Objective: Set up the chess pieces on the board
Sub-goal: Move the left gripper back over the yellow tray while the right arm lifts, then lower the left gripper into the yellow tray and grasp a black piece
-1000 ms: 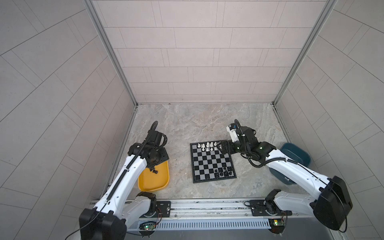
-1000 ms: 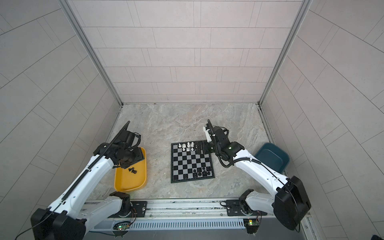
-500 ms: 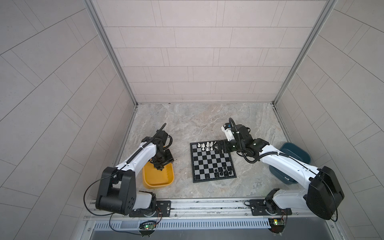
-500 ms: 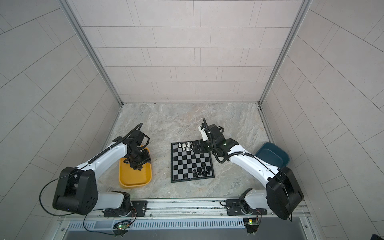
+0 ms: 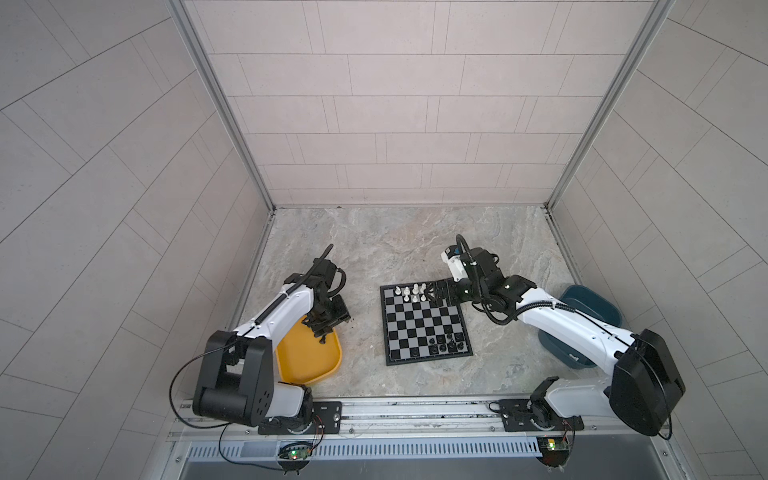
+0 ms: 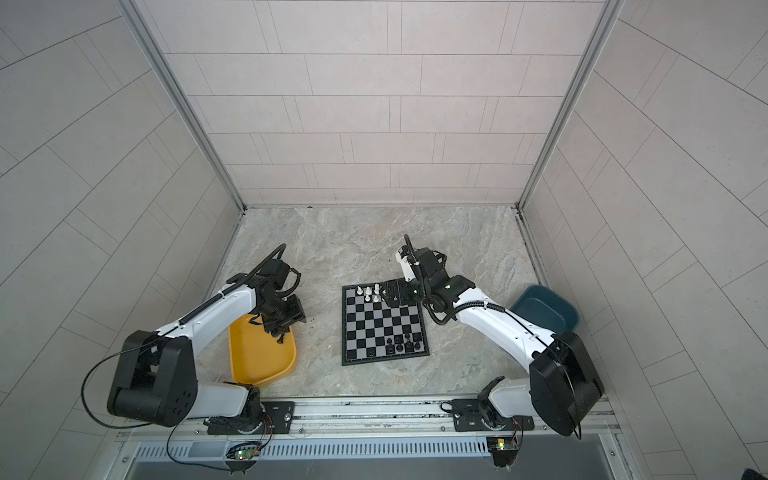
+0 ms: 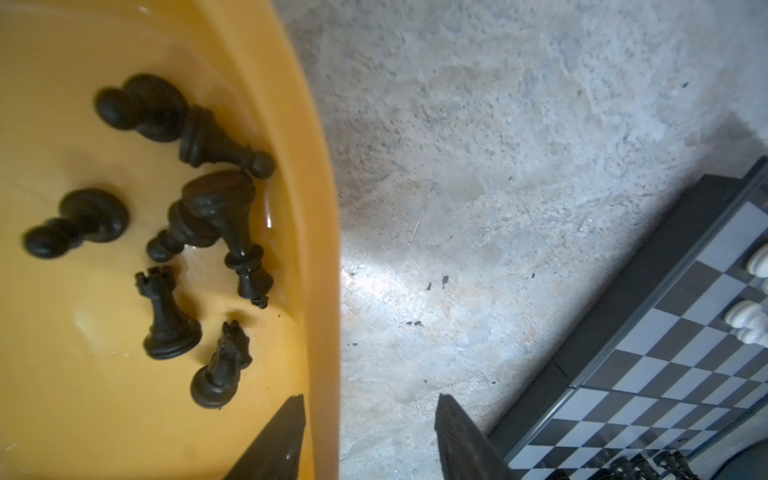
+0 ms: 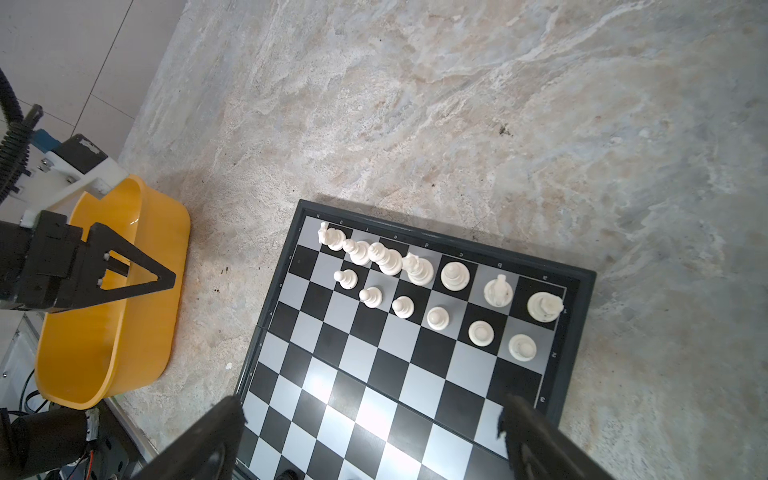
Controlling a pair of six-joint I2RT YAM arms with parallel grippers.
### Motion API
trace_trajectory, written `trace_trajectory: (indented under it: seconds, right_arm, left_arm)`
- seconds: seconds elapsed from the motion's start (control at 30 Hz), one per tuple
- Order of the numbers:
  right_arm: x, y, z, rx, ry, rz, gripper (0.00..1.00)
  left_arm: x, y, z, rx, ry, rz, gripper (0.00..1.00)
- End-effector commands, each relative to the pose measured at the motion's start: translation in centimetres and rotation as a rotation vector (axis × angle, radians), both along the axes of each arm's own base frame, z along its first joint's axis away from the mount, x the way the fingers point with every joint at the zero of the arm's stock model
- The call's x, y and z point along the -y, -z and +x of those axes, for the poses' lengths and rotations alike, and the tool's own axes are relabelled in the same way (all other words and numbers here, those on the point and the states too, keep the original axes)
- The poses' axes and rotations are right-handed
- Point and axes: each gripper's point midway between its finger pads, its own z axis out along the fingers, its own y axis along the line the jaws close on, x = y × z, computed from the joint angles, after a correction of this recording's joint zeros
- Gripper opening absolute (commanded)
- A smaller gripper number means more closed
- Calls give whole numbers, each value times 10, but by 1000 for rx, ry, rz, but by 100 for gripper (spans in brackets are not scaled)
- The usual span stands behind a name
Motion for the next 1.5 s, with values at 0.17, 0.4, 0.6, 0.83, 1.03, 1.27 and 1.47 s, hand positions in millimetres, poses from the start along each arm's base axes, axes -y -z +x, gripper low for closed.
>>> trace_trajectory:
  seconds: [0.17,0.4,0.6,0.83,1.03,1.27,1.47]
  right_arm:
    - [-3,-14,2,15,-1,30,98]
    - [-1,-18,-2,27,-4,36,97]
    - [1,-21,-5,35,-4,41,97]
    - [7,-25,-7,43,9,41,98]
    - [15,-27,-7,43,31,37,98]
    - [31,-31,-6,59,69,12,98]
    - [35,-37,2,102,104,3,99]
  left_arm:
    - [-53,-54,8,80,-88,233,57]
    - [-62,-27,-7,9,-203,157,43]
    - [-44,-4,-4,-22,-179,70,42]
    - [-23,16,0,-39,-146,8,42]
    - [7,21,11,-22,-87,-46,42]
    - [49,16,27,18,27,-74,42]
    - [43,-13,38,78,86,39,43]
